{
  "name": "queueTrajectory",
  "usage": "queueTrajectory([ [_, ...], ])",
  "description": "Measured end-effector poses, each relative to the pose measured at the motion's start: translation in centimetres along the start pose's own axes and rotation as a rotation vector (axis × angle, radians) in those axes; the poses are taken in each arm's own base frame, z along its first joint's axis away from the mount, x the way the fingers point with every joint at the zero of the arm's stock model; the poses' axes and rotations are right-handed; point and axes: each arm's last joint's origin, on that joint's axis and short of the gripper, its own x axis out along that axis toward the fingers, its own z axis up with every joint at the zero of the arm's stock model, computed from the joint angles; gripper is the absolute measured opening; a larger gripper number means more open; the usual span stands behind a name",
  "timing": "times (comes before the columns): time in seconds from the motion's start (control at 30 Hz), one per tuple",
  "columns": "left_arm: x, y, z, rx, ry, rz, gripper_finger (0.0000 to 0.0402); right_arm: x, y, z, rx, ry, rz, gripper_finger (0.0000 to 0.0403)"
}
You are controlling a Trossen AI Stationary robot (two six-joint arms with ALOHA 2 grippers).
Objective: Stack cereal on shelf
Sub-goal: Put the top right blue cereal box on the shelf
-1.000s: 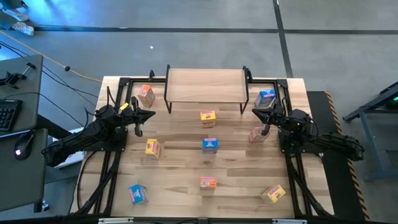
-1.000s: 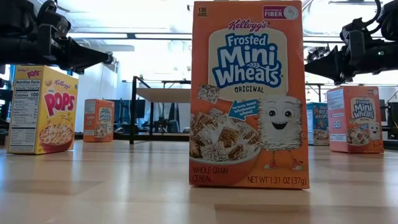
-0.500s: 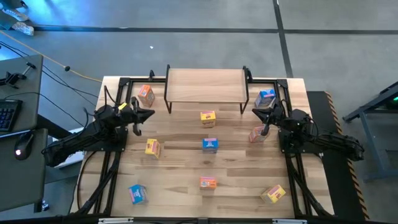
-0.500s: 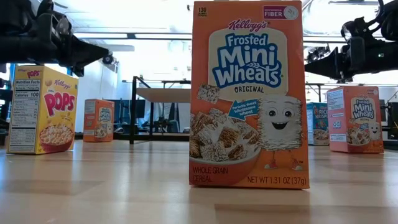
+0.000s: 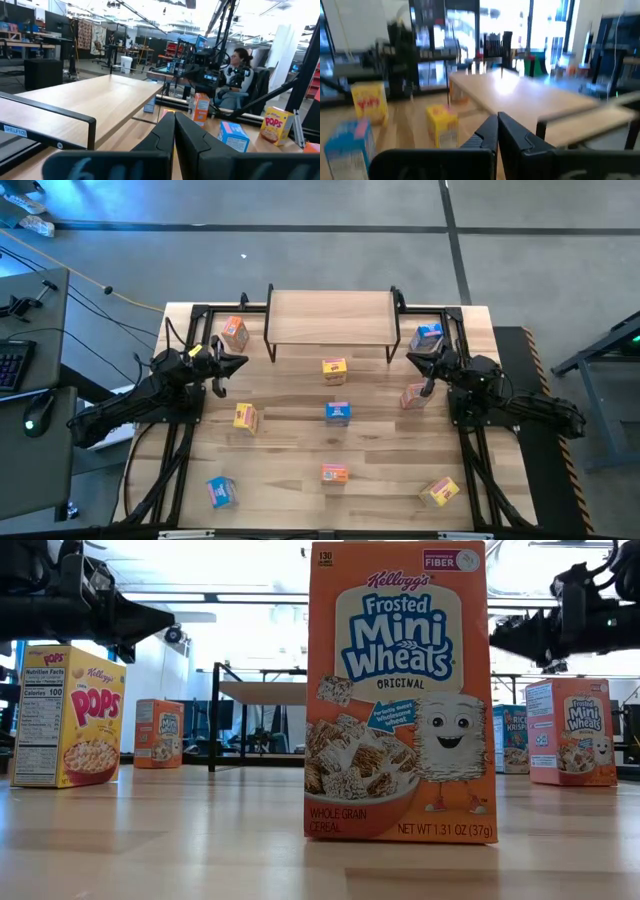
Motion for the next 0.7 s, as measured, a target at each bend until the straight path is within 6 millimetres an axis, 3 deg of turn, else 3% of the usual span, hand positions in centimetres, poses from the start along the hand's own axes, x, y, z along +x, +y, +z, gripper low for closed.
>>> queueTrajectory([
  [0.27, 0.0, 0.0, 0.0, 0.019, 0.001, 0.001, 0.0003, -0.3, -0.1, 2.5, -0.017, -0.251, -0.028, 0.0000],
  [0.37, 0.0, 0.0, 0.0, 0.022, 0.002, 0.006, 0.0003, -0.6, -0.2, 4.1, -0.025, -0.267, -0.035, 0.0003],
  [0.53, 0.0, 0.2, 0.0, 0.081, -0.007, 0.067, 0.0003, -0.5, -0.5, 7.8, -0.064, -0.219, -0.110, 0.0015],
  [0.7, 0.0, 0.4, 0.1, 0.089, -0.016, 0.132, 0.0003, 1.3, -0.6, 10.9, -0.200, -0.024, -0.137, 0.0003],
])
